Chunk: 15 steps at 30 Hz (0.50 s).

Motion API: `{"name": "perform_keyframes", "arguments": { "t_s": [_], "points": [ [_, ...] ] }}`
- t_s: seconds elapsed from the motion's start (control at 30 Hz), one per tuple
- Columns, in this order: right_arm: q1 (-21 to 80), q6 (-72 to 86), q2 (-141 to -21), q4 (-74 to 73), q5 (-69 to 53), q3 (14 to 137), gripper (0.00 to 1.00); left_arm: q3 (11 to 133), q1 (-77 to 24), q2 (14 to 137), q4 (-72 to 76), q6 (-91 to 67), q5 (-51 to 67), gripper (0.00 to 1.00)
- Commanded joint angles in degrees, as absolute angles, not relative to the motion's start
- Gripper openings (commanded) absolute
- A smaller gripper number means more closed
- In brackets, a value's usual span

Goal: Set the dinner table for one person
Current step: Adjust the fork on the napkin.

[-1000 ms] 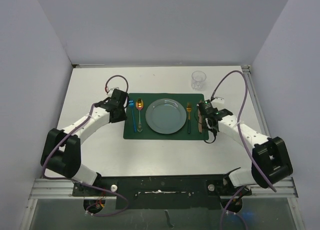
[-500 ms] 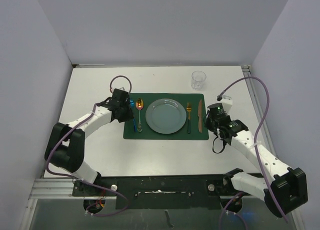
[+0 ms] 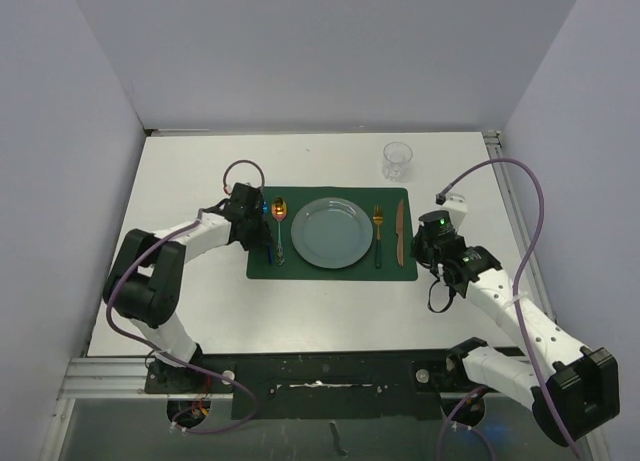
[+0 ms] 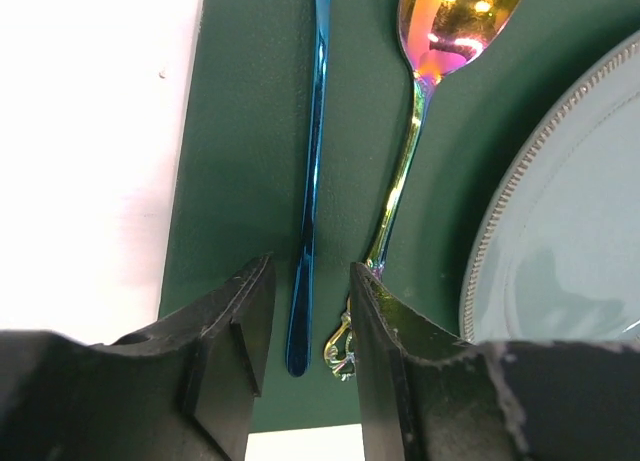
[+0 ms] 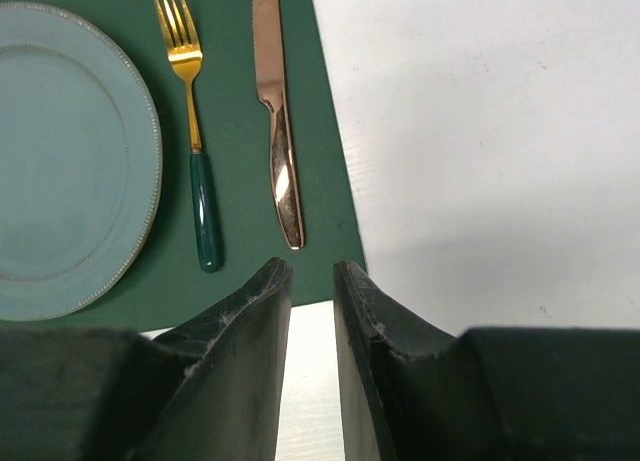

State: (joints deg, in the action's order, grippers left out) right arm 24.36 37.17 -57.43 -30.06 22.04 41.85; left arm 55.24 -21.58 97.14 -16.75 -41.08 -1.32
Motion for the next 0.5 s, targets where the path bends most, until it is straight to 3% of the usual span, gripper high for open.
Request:
{"name": "perform_keyframes", "arguments": {
  "t_s": [0.0, 0.47],
  "points": [
    [24.4, 36.3, -58.21, -28.21, 23.07, 41.49, 0.26, 58.75, -21.18, 98.11, -13.97, -41.81, -3.31, 0.33],
    [24.14, 35.51, -61.62, -26.91, 23.55, 41.84, 0.25, 68.53, -22.22, 103.41, -21.62, -38.37, -9.7, 0.28]
  ]
}}
